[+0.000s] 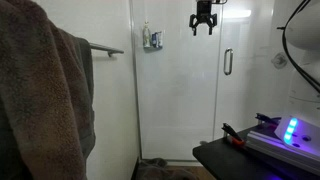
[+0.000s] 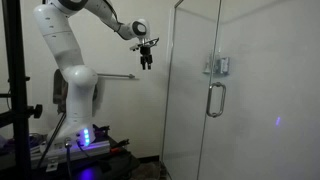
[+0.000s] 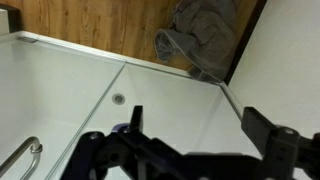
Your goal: Open the shower door.
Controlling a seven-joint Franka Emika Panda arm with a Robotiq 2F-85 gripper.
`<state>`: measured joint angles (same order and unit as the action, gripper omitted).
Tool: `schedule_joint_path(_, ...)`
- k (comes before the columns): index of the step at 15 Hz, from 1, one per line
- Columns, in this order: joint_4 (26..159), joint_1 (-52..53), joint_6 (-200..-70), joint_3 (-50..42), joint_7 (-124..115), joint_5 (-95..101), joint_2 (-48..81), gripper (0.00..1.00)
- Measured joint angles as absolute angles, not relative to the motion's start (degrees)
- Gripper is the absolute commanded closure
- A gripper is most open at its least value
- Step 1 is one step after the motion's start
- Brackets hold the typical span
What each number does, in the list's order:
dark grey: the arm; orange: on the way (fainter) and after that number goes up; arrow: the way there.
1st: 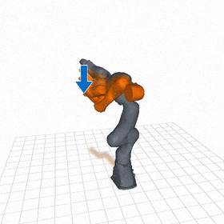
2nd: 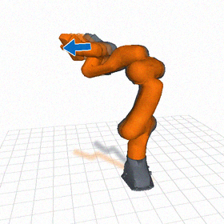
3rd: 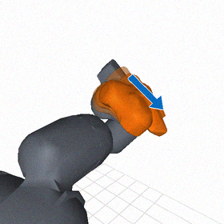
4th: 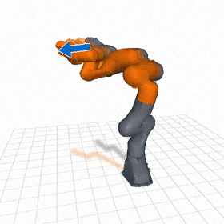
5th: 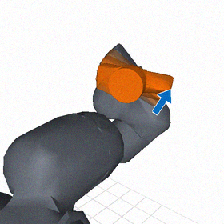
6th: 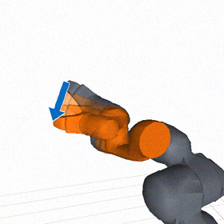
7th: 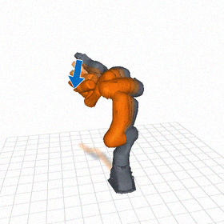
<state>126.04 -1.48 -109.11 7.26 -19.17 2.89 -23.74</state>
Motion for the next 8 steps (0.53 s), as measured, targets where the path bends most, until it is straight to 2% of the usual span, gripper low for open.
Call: schedule_joint_path(8,131.7,-4.68,-109.63,5.31,-29.24,7.6,-23.16,0.0)
